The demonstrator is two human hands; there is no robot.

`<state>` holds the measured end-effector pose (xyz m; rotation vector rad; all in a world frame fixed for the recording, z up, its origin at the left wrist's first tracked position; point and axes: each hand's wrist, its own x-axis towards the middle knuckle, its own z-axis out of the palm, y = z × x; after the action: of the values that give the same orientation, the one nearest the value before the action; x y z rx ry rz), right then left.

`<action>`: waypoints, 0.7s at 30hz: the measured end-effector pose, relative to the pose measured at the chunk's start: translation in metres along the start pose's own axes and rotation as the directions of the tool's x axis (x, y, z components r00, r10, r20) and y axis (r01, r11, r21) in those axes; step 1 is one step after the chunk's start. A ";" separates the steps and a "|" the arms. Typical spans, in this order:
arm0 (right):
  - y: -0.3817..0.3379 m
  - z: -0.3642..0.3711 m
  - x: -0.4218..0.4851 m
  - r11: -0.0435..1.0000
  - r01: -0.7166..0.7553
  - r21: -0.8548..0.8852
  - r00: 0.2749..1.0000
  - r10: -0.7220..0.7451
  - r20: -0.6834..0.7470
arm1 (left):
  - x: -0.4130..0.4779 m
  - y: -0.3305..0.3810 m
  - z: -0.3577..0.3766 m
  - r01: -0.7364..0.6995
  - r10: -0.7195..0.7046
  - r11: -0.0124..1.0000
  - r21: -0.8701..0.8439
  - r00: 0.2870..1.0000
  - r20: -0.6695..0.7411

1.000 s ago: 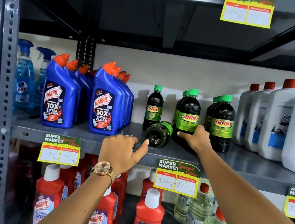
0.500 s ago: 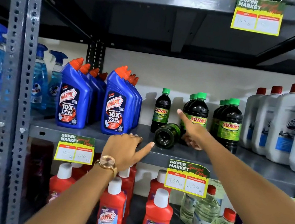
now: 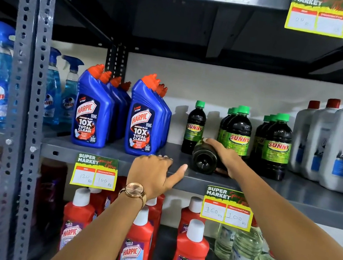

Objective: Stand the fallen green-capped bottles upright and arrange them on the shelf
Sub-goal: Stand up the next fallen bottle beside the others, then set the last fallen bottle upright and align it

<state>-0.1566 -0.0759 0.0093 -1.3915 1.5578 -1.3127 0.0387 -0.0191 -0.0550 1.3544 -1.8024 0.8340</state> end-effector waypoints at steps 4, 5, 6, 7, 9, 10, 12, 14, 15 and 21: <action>0.002 -0.005 -0.006 0.973 0.225 0.059 0.968 -0.217 -0.127 | 0.000 0.000 0.001 0.018 -0.018 1.000 -0.015 1.000 -0.008; 0.000 -0.004 -0.006 0.962 0.269 0.036 0.954 -0.261 -0.151 | 0.000 0.000 0.001 0.024 -0.024 1.000 -0.021 1.000 -0.014; -0.002 -0.003 -0.007 0.950 0.313 0.004 0.938 -0.309 -0.158 | 0.000 -0.001 0.001 0.026 -0.026 0.999 -0.024 0.999 -0.022; -0.005 -0.001 -0.008 0.936 0.349 -0.042 0.924 -0.351 -0.151 | 0.000 0.000 0.001 0.028 -0.028 0.999 -0.026 0.999 -0.023; -0.012 0.005 -0.006 0.914 0.377 -0.149 0.907 -0.397 -0.142 | 0.000 0.000 -0.001 0.032 -0.032 0.999 -0.030 0.999 -0.026; -0.015 0.008 -0.005 0.897 0.378 -0.229 0.899 -0.415 -0.141 | 0.000 0.000 -0.001 0.033 -0.034 0.999 -0.034 0.999 -0.029; -0.024 0.013 -0.004 0.865 0.332 -0.377 0.902 -0.408 -0.141 | 0.000 0.001 -0.001 0.038 -0.039 0.998 -0.044 0.999 -0.026; -0.028 0.021 -0.002 0.891 0.244 -0.383 0.929 -0.328 -0.171 | 0.000 0.001 -0.001 0.042 -0.044 0.998 -0.049 0.999 -0.030; -0.028 0.026 -0.002 0.915 0.209 -0.344 0.943 -0.282 -0.179 | 0.000 0.001 -0.002 0.045 -0.047 0.998 -0.051 0.998 -0.029; -0.015 0.043 0.001 0.951 0.271 -0.145 0.941 -0.294 -0.166 | 0.000 0.002 -0.003 0.053 -0.055 0.997 -0.061 0.998 -0.024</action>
<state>-0.1126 -0.0860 0.0117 -1.6576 1.6250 -1.5815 0.0368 -0.0160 -0.0535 1.3424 -1.7501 0.7592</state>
